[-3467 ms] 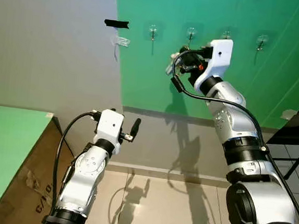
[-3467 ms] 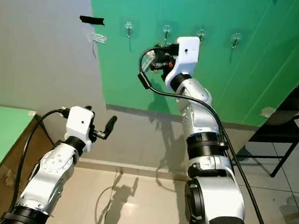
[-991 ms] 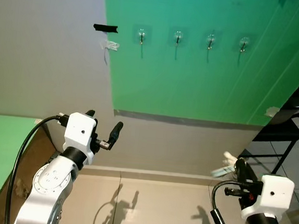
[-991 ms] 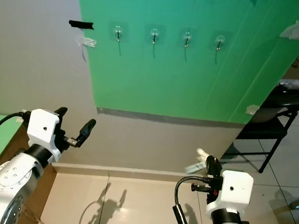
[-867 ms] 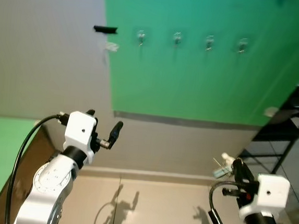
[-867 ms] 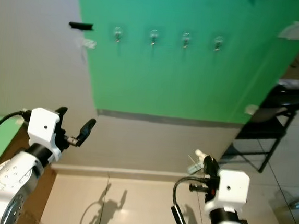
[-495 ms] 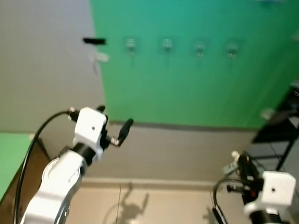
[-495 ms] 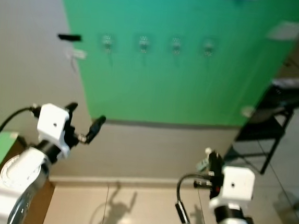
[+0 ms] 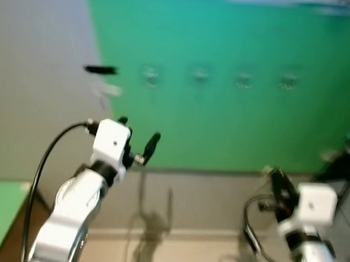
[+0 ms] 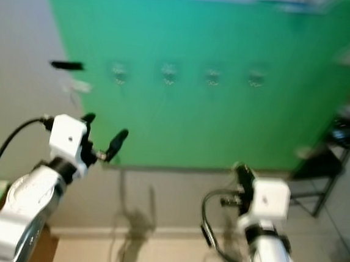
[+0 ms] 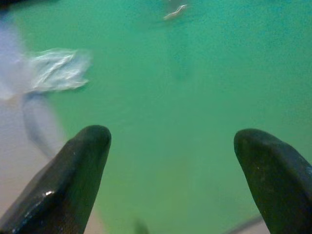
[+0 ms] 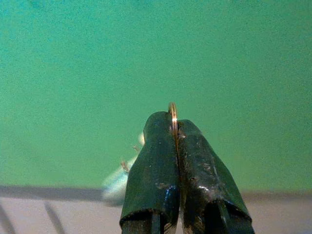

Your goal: Hang keys on a hook

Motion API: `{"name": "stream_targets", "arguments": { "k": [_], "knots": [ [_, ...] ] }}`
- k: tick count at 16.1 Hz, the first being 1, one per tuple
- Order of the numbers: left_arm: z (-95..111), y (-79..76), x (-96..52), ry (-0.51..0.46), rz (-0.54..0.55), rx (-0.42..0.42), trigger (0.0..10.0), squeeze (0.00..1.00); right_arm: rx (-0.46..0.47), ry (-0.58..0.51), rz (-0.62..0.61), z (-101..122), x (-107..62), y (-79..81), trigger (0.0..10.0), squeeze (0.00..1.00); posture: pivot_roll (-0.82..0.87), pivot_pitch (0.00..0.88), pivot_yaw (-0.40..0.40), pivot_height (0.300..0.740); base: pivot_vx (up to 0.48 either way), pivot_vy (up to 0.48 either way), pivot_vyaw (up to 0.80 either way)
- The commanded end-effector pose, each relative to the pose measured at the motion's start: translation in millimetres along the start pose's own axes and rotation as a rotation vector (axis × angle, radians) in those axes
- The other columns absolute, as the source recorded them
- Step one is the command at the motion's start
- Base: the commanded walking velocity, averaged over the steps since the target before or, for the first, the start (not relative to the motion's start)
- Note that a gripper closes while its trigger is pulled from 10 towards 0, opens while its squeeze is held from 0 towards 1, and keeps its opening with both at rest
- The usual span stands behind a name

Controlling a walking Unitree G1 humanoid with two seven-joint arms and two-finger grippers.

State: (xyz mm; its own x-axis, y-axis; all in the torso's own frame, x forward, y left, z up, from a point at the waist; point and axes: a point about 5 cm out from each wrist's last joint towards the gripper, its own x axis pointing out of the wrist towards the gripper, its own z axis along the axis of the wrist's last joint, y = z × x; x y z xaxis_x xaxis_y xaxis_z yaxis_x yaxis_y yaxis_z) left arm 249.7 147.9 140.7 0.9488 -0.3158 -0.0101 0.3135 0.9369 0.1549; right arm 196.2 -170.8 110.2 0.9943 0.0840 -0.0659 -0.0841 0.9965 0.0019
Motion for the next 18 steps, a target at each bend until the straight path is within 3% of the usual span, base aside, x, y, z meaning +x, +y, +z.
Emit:
{"name": "stream_targets", "arguments": {
  "k": [1,2,3,4,7,8,11,15,18],
  "knots": [
    [1,0.0,2.2,0.006,0.004,0.004,10.0,0.00,0.036,0.000,0.060,7,4.2,3.0,0.0,0.00,-0.12,0.000,0.045,0.740,0.000,0.000,0.00],
    [2,0.0,2.6,0.003,0.002,0.005,10.0,0.00,0.051,-0.006,0.109,13,8.9,7.7,0.0,0.00,-0.12,0.000,0.046,0.740,0.000,0.000,0.00],
    [3,-1.3,3.5,-0.006,-0.008,0.015,10.0,0.00,0.076,-0.043,0.309,40,15.9,25.6,0.0,0.00,-0.12,0.000,0.046,0.740,0.000,0.000,0.00],
    [3,-1.2,4.0,-0.009,-0.009,0.014,10.0,0.00,0.087,-0.061,0.429,55,14.8,36.0,0.0,0.00,-0.12,0.000,0.051,0.740,0.000,0.000,0.00],
    [3,-0.6,4.6,-0.004,-0.006,0.007,10.0,0.00,0.052,-0.073,0.668,81,13.2,46.6,0.0,0.00,-0.12,0.000,0.059,0.740,0.000,0.000,0.00],
    [3,-0.3,5.1,-0.005,-0.005,0.006,10.0,0.00,0.008,-0.075,0.696,87,15.7,46.0,0.0,0.00,-0.12,0.000,0.058,0.740,0.000,0.000,0.00],
    [2,-0.9,8.3,-0.003,-0.001,-0.002,10.0,0.00,0.003,-0.125,0.671,109,34.7,39.9,0.0,0.00,-0.12,0.000,0.059,0.740,0.000,0.000,0.00],
    [3,-2.1,11.2,-0.009,-0.004,-0.006,10.0,0.00,-0.019,-0.157,0.613,120,55.7,33.2,0.0,0.00,-0.11,0.000,0.056,0.740,0.000,0.000,0.00],
    [3,-2.6,13.1,-0.013,-0.007,-0.009,10.0,0.00,0.023,-0.176,0.604,124,75.0,37.7,0.0,0.00,-0.10,0.000,0.055,0.740,0.000,0.000,0.00]
  ]
}}
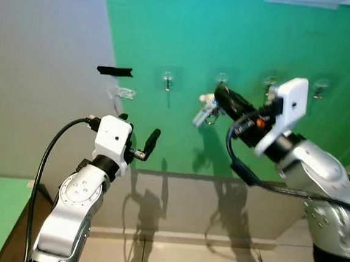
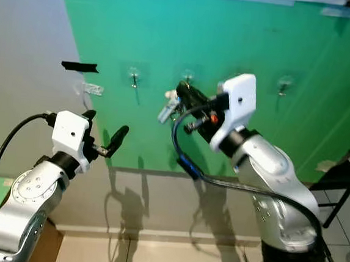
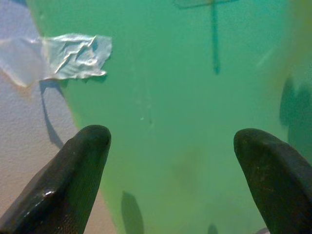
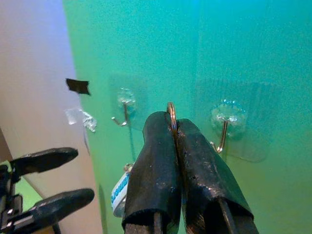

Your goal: Hang keys on a hook

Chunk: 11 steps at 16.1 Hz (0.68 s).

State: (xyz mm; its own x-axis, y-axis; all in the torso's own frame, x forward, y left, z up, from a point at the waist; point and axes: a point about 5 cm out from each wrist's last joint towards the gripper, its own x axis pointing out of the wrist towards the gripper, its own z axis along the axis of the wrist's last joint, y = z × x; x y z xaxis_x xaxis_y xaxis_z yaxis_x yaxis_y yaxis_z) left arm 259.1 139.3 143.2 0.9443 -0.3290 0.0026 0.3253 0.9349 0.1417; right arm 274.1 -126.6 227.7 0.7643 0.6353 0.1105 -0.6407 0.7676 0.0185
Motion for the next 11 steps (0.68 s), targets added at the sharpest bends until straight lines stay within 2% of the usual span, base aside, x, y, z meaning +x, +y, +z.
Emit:
{"name": "stream_targets", "arguments": {
  "k": [1,5,6,7,9,11],
  "knots": [
    [0,1.9,1.6,0.002,0.005,0.004,10.0,0.00,-0.005,-0.011,-0.004,1,3.6,-1.4,0.0,0.00,-0.10,0.000,0.054,0.740,0.000,0.000,0.00],
    [-1,-0.4,2.4,0.012,-0.017,-0.013,10.0,0.00,0.064,-0.006,0.005,-7,14.7,-5.8,0.0,0.00,-0.08,0.000,0.044,0.740,0.000,0.000,0.00],
    [-1,-4.1,2.8,0.013,-0.062,-0.016,10.0,0.00,0.070,-0.007,0.006,-7,15.4,-5.9,0.0,0.00,-0.08,0.000,0.039,0.740,0.000,0.000,0.00],
    [-6,-13.6,2.3,0.007,-0.152,-0.009,10.0,0.00,0.086,-0.009,0.001,-9,16.0,-7.5,0.0,0.00,-0.07,0.000,0.036,0.740,0.000,0.000,0.00],
    [-15,-18.7,2.2,0.025,-0.196,-0.023,10.0,0.00,0.108,-0.011,-0.001,-9,16.0,-9.7,0.0,0.00,-0.08,0.000,0.032,0.740,0.000,0.000,0.00],
    [-15,-21.8,3.2,0.018,-0.210,-0.035,10.0,0.00,0.158,-0.026,0.003,-8,14.1,-11.4,0.0,0.00,-0.09,0.000,0.030,0.740,0.000,0.000,0.00]
  ]
}}
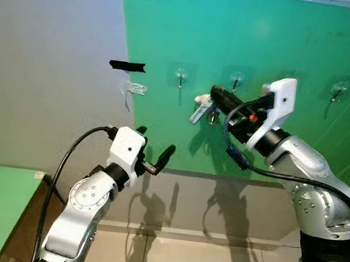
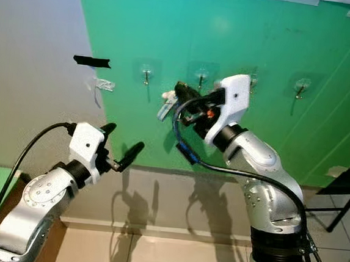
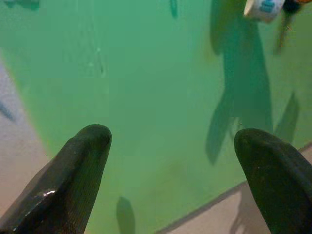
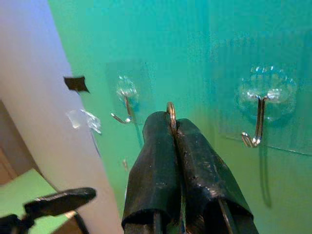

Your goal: Hang keys on a hook

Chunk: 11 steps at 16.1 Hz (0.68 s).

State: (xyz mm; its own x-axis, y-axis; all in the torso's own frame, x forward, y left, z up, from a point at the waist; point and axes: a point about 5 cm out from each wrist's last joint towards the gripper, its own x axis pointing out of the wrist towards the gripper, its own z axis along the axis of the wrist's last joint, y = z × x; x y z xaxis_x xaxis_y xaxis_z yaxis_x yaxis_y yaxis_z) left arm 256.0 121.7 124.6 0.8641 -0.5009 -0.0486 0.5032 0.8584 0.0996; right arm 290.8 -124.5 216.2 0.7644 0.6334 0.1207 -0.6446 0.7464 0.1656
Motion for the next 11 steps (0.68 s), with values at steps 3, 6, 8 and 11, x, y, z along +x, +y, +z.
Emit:
{"name": "stream_targets", "arguments": {
  "k": [3,6,8,11],
  "knots": [
    [1,-5.7,2.4,-0.027,-0.031,0.002,10.0,0.00,0.043,-0.032,-0.005,8,-2.3,-3.5,0.0,0.00,-0.10,0.000,0.030,0.740,0.000,0.000,0.00],
    [0,-9.5,4.6,-0.029,-0.078,-0.041,10.0,0.00,0.096,-0.038,-0.038,5,-7.4,-8.1,0.0,0.00,-0.10,0.000,0.033,0.740,0.000,0.000,0.00],
    [0,-10.5,5.3,-0.031,-0.097,-0.031,10.0,0.00,0.157,-0.045,-0.051,4,-11.2,-9.9,0.0,0.00,-0.10,0.000,0.034,0.740,0.000,0.000,0.00],
    [-3,-11.7,6.1,-0.025,-0.103,-0.038,10.0,0.00,0.234,-0.057,-0.060,2,-19.1,-10.5,0.0,0.00,-0.11,0.000,0.039,0.740,0.000,0.000,0.00]
  ]
}}
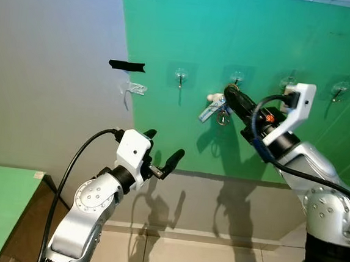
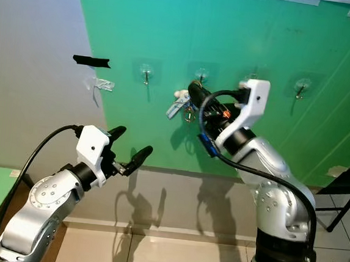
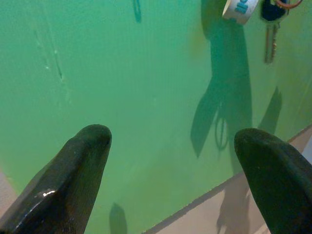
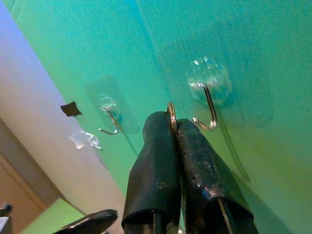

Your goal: Hang keys on a hook

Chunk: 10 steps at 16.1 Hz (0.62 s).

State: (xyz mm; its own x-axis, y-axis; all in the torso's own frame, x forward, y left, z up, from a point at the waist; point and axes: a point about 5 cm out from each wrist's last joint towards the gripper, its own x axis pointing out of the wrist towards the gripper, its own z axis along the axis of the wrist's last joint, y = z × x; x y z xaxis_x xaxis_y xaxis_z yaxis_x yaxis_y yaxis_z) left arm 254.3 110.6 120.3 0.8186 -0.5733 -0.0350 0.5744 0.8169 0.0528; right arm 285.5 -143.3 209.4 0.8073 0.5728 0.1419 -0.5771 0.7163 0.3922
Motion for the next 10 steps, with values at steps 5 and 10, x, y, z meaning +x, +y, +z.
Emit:
{"name": "stream_targets", "arguments": {
  "k": [5,10],
  "knots": [
    [-0.8,-0.2,2.1,0.001,-0.024,-0.003,10.0,0.00,0.055,-0.011,0.005,2.5,-4.7,1.4,0.0,0.00,-0.11,0.000,0.043,0.740,0.000,0.000,0.00],
    [-0.9,-0.5,0.8,0.002,-0.019,-0.010,10.0,0.00,0.070,-0.006,0.003,3.9,-4.1,-0.9,0.0,0.00,-0.10,0.000,0.038,0.740,0.000,0.000,0.00]
  ]
}}
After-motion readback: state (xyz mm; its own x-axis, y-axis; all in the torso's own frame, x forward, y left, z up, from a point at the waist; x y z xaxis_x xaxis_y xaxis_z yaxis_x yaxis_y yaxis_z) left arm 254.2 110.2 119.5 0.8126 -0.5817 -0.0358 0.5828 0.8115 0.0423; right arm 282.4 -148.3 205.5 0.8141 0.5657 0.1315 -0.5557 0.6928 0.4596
